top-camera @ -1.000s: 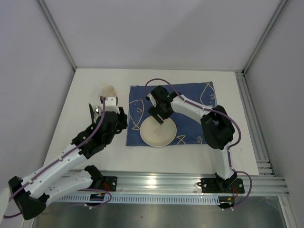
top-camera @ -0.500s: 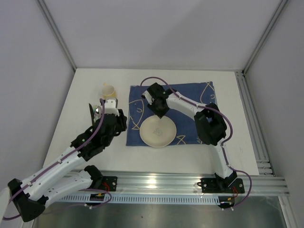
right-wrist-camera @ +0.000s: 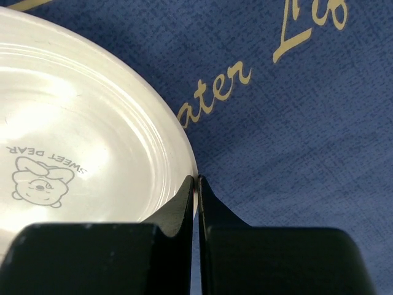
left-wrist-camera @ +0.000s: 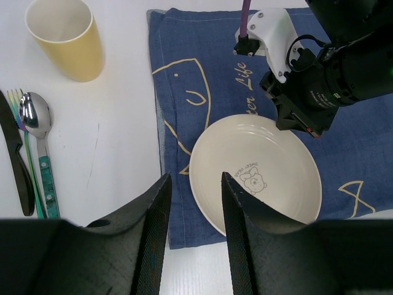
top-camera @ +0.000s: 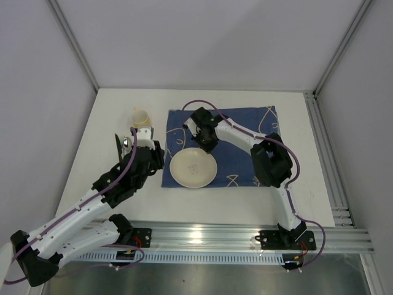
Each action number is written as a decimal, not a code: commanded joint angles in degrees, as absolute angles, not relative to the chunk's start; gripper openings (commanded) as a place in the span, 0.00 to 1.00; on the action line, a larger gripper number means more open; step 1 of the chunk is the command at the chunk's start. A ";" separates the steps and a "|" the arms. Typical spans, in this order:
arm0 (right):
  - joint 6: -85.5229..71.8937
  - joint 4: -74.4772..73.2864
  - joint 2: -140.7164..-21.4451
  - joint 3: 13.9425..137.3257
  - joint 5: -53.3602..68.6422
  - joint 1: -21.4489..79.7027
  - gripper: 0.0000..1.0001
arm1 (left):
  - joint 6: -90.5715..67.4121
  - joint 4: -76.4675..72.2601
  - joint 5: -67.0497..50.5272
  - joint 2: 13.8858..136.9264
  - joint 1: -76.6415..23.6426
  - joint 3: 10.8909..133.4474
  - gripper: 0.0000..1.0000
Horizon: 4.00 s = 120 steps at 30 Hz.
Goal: Set the dinner table for one person
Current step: Move the plate onto the napkin.
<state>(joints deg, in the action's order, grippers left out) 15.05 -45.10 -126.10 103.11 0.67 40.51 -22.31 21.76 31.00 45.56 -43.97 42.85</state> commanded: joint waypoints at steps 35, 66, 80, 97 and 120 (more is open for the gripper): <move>6.85 -40.43 -116.89 99.15 -7.30 22.85 0.00 | -17.67 16.26 29.79 48.43 -44.03 43.16 0.42; 9.41 -42.36 -120.58 99.66 -9.23 22.41 0.00 | -16.87 15.47 29.97 50.36 -44.03 43.24 0.45; 4.49 -37.97 -115.67 98.88 -8.96 22.41 0.55 | -26.89 17.85 28.57 47.91 -39.82 42.63 0.99; -26.47 -11.07 -82.97 73.47 2.56 24.42 0.00 | -23.20 20.57 30.24 53.79 -37.44 50.10 0.99; -18.37 -16.87 -71.37 65.66 -4.13 29.62 0.61 | -31.91 27.95 8.62 82.06 -6.77 65.89 0.88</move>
<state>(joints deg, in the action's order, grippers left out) -18.87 -17.26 -73.56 65.45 -5.45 29.30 -31.00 26.79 15.33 75.53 -7.05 59.29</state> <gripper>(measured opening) 0.717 0.896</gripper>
